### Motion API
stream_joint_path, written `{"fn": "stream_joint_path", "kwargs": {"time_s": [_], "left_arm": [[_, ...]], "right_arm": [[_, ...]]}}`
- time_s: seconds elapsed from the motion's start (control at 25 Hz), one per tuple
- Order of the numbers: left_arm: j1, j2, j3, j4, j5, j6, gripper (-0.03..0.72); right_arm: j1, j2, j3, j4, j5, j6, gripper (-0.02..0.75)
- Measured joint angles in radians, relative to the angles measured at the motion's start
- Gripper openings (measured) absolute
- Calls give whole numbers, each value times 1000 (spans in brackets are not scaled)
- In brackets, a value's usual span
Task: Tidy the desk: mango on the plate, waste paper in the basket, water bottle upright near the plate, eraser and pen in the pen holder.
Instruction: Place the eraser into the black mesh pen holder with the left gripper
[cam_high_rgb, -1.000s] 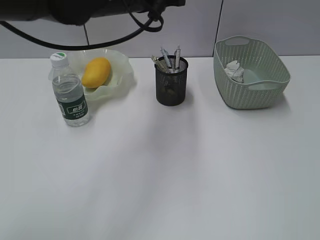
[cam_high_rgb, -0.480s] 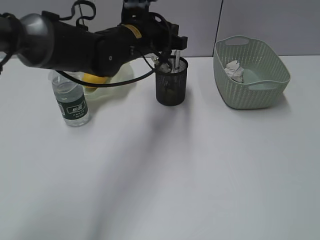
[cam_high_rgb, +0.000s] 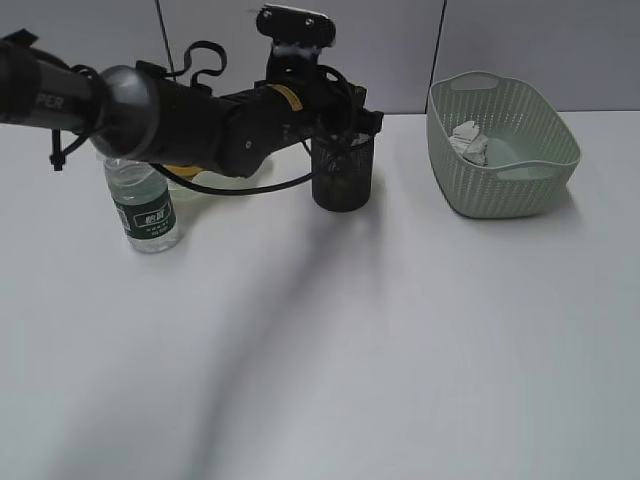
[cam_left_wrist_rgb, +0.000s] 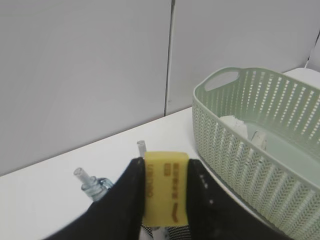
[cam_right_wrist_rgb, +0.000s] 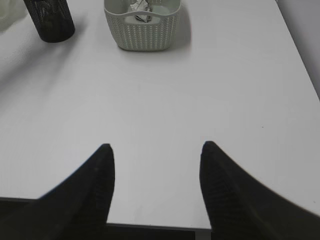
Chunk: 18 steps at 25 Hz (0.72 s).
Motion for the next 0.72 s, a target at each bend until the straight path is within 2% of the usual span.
{"fn": "stream_joint_path", "kwargs": {"time_s": [0.72], "left_arm": [[1, 62, -33, 13, 54, 0, 199]], "right_arm": [[0, 0, 0, 0, 0, 0, 438]]}}
